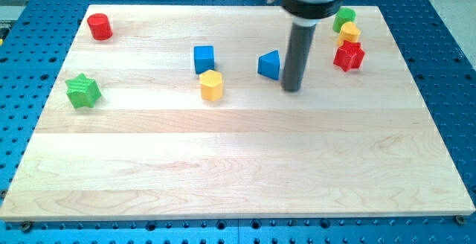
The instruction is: Locate your arm at the left side of the blue triangle
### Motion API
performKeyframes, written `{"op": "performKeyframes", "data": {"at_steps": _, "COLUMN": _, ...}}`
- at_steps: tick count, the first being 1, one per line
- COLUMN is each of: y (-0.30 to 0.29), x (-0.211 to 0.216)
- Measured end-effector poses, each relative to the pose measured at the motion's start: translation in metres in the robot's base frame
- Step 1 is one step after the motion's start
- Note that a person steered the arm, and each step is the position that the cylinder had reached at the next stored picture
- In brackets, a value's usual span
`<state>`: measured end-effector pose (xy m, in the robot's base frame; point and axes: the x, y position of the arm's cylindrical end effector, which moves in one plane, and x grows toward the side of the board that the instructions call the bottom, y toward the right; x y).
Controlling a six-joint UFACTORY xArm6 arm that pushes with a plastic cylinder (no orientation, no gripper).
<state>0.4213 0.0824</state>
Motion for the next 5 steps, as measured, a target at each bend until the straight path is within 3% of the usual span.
{"op": "performKeyframes", "data": {"at_steps": 1, "y": -0.016, "x": 0.038}}
{"op": "performKeyframes", "data": {"at_steps": 2, "y": -0.082, "x": 0.096}}
{"op": "performKeyframes", "data": {"at_steps": 5, "y": -0.084, "x": 0.096}}
